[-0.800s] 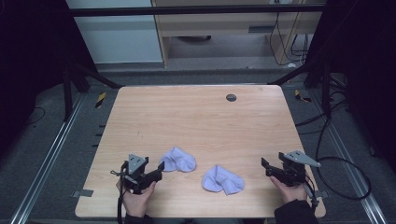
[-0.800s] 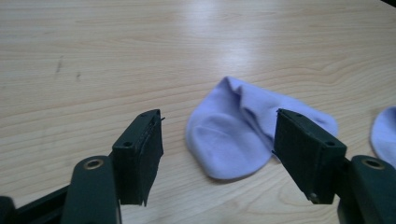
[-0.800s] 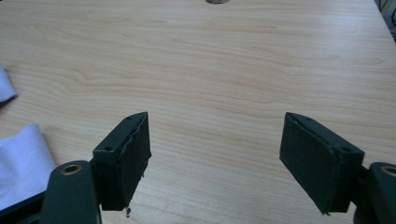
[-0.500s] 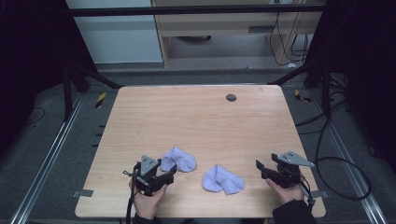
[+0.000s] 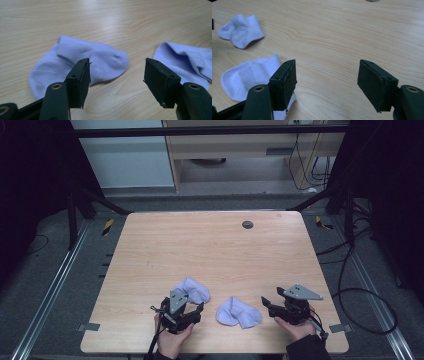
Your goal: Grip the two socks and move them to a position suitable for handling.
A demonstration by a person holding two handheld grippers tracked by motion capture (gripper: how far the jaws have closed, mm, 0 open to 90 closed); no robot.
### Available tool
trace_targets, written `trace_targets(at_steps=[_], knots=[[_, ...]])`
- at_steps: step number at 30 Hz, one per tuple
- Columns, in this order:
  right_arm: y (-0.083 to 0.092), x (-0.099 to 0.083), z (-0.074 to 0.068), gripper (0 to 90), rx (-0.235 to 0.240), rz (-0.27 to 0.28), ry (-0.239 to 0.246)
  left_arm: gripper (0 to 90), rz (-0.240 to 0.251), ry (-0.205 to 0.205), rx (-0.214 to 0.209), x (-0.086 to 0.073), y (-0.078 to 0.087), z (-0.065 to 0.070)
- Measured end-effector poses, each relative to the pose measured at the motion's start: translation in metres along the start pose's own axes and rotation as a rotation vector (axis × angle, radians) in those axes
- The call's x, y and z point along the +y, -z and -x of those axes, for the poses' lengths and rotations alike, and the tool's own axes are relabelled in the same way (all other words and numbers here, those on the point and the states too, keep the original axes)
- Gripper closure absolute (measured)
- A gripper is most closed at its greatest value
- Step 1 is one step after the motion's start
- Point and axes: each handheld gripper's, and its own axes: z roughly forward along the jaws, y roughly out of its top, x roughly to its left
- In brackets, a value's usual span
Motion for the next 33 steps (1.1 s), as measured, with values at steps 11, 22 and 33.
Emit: trace_targets(at_steps=[11, 22, 33], knots=[[0.001, -0.002, -0.025, 40.9, 0.098, -0.032, 0.049, 46.4, -0.016, -0.012, -0.074, -0.003, -0.009, 0.025], [-0.004, -0.009, -0.044, 52.2, 0.165, -0.090, 0.096, 54.0, -0.048, -0.034, -0.075, -0.005, -0.018, 0.040], [-0.012, -0.015, -0.057, 61.1, 0.214, -0.145, 0.124, 61.4, -0.096, -0.060, -0.059, -0.007, -0.030, 0.050]])
